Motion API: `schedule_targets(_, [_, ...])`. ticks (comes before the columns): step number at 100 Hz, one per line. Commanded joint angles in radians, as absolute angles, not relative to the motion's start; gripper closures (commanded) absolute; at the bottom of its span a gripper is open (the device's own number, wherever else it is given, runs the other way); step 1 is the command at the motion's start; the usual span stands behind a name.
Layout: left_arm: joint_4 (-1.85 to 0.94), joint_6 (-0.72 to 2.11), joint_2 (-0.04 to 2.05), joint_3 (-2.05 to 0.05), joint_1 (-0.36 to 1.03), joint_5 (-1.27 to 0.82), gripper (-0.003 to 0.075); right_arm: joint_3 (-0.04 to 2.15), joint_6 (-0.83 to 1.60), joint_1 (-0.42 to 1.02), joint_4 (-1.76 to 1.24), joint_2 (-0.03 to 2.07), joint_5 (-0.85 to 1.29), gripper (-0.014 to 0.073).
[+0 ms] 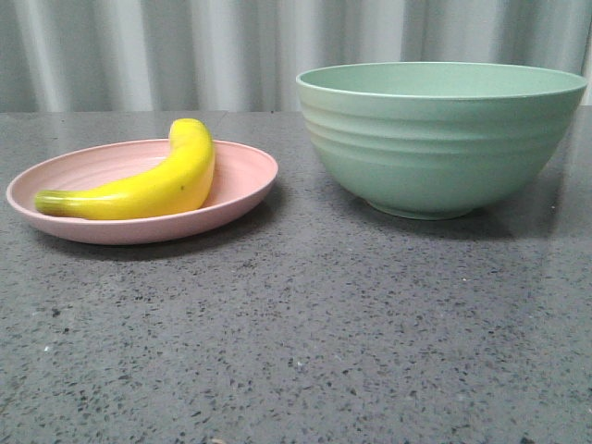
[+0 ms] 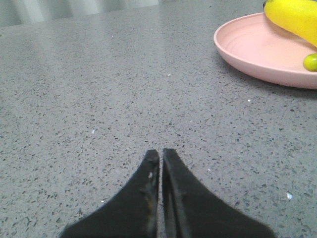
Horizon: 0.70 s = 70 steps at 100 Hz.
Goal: Transfer banana from pink plate to green bowl
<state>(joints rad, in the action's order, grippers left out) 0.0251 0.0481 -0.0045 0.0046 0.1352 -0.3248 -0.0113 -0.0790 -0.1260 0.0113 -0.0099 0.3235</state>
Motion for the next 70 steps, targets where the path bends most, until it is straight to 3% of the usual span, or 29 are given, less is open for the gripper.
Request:
schedule_targets(1, [0.017,0.046,-0.032,0.013,0.141,-0.252,0.0741,-0.034,-0.077,-0.13,0.023,-0.029,0.306,0.0663])
schedule_targets(70, [0.017,0.046,-0.032,0.013,0.141,-0.236,0.0741,-0.034,-0.077,-0.13,0.023,-0.029,0.306,0.0663])
